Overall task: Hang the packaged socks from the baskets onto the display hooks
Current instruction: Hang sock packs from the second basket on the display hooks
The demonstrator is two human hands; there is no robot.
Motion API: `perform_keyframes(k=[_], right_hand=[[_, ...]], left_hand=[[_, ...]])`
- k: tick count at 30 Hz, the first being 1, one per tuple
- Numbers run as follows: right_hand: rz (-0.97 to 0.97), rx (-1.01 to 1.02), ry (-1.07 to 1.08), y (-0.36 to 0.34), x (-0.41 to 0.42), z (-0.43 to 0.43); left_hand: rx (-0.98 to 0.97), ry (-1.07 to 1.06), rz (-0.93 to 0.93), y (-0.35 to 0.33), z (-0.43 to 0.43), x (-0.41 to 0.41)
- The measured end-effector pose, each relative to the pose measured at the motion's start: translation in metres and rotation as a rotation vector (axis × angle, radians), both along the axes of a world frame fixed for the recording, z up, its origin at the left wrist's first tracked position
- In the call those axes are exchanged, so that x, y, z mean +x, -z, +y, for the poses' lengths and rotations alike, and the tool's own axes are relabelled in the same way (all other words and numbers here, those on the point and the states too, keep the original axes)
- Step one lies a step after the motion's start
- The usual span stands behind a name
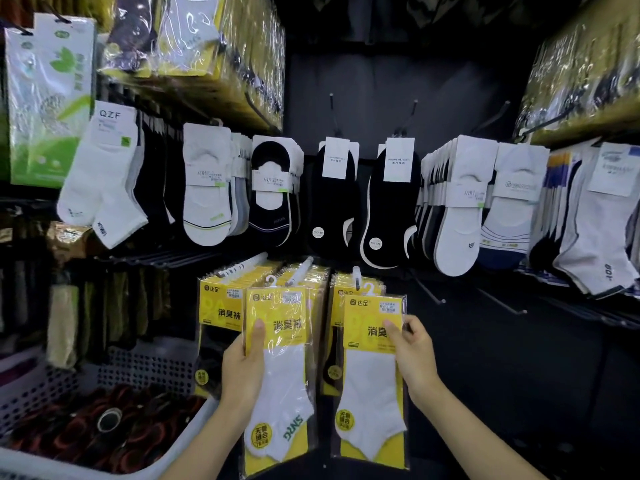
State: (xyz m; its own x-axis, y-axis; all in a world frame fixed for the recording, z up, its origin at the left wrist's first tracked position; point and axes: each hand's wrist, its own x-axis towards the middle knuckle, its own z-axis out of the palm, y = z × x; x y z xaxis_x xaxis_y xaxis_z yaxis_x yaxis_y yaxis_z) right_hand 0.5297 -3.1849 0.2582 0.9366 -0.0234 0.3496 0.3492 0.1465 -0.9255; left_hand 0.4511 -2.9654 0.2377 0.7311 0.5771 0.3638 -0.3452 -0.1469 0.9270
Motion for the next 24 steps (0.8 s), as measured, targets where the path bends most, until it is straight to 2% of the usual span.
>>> perform_keyframes(k=[4, 8, 18, 22, 24], right_hand=[[-0.019, -0.089, -0.011, -0.001, 0.014, 0.008], [0.018, -0.083, 0.018, 0.002, 0.032, 0.017], [0.358, 0.008, 0.269, 0.017, 0.081, 0.032], [0.385, 0.020, 0.377, 0.027, 0.071, 0.023], [0.377, 0.031, 0.329, 0.031, 0.060, 0.020]], left_hand=[[0.041, -0.029, 0.002, 0.001, 0.003, 0.001], [0.055, -0.044, -0.013, -0.002, 0.002, 0.001], [0.015, 0.061, -0.012, 0.008, -0.003, 0.012], [0.007, 0.068, 0.008, 0.010, -0.008, 0.013], [-0.008, 0.058, -0.003, 0.011, -0.010, 0.014]])
